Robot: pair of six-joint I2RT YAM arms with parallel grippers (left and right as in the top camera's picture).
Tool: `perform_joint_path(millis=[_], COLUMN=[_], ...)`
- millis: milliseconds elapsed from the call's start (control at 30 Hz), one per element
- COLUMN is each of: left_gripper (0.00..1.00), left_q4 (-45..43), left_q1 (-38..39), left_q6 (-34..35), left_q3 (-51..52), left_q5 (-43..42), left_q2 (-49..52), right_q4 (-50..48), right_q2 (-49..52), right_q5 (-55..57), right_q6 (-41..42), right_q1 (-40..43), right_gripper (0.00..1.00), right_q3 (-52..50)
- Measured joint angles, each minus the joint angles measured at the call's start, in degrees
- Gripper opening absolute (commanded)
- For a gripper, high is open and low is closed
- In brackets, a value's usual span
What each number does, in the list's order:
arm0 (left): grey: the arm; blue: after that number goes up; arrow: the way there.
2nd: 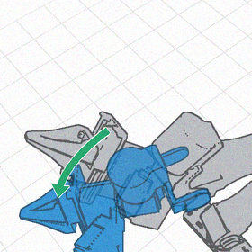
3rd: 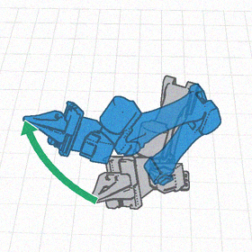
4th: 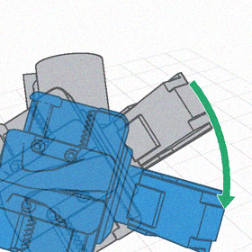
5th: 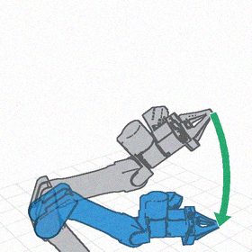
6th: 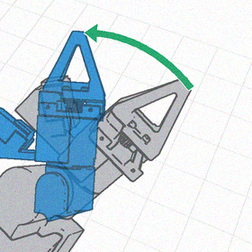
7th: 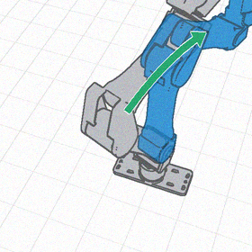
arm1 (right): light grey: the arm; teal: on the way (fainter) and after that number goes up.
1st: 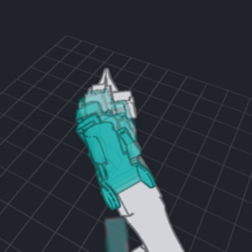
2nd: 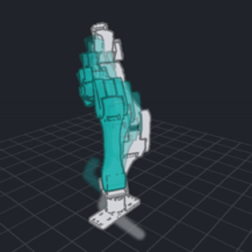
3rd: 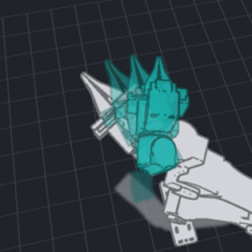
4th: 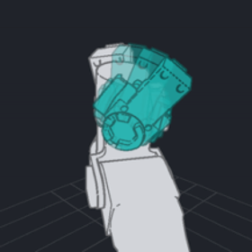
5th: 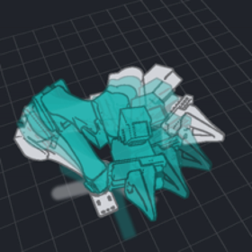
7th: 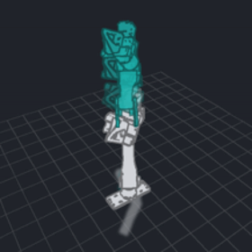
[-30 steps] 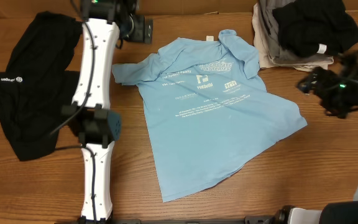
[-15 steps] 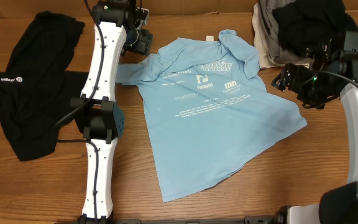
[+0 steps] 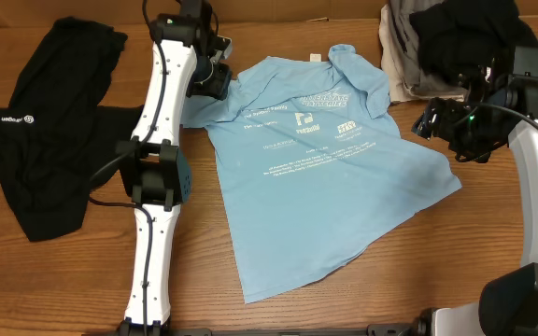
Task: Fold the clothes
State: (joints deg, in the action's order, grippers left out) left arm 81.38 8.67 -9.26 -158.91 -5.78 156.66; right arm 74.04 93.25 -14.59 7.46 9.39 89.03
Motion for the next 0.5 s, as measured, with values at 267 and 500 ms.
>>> perform_joint_path(millis=[267, 500], left_gripper=[0.04, 0.04], left_q4=[-0.63, 2.03], left_q1=[1.70, 2.36], left_q6=[-0.04, 2.91], left_q3=[0.00, -0.11], left_q5=[0.35, 3.54], left_q2=[0.70, 1.70], right_q4=[-0.13, -0.04], right_q2=[0.02, 0.02], right_q5=[0.02, 0.00], right_q6=[-0.02, -0.02], right_q1=[0.00, 0.00], right_gripper=[0.83, 0.80], right_q3=[0.00, 0.00])
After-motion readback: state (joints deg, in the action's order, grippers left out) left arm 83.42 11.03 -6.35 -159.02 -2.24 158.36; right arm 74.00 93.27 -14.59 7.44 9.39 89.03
